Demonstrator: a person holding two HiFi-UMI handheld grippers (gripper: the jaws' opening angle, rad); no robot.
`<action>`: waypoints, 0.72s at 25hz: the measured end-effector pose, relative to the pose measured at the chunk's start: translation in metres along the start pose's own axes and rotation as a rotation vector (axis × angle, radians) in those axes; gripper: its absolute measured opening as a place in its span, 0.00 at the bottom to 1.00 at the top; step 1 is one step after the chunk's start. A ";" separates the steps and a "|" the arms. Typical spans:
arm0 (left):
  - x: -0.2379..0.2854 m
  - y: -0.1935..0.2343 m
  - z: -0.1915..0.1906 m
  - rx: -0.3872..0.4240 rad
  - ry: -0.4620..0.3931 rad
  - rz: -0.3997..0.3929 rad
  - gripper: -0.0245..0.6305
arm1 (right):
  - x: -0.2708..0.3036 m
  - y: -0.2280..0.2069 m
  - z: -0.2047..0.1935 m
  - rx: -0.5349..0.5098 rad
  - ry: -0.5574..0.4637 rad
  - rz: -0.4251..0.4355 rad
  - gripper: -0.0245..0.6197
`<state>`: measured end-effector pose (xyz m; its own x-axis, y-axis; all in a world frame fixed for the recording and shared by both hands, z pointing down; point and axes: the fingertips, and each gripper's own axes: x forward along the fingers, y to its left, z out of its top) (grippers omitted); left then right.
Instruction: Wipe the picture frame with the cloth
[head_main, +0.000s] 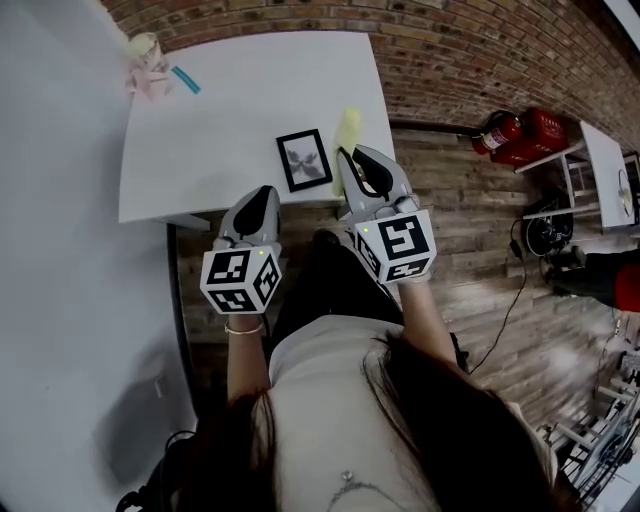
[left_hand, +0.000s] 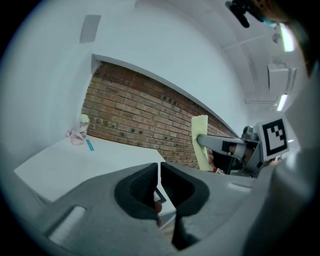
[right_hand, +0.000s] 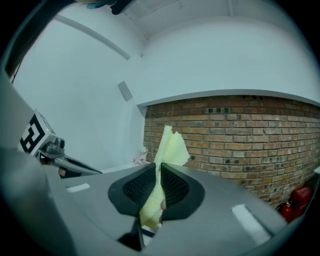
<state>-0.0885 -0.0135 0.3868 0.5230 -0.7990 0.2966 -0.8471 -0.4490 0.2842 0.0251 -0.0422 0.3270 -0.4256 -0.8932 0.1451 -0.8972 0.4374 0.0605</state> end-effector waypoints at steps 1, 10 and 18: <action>0.002 0.003 -0.002 -0.009 0.007 0.002 0.06 | 0.004 0.000 -0.002 0.002 0.006 0.006 0.09; 0.036 0.029 -0.035 -0.066 0.122 0.036 0.12 | 0.043 -0.008 -0.020 0.004 0.058 0.065 0.09; 0.070 0.042 -0.054 -0.112 0.216 0.077 0.13 | 0.080 -0.027 -0.032 -0.008 0.105 0.128 0.09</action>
<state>-0.0826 -0.0668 0.4682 0.4755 -0.7200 0.5054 -0.8758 -0.3334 0.3490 0.0187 -0.1220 0.3684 -0.5217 -0.8143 0.2544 -0.8352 0.5483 0.0422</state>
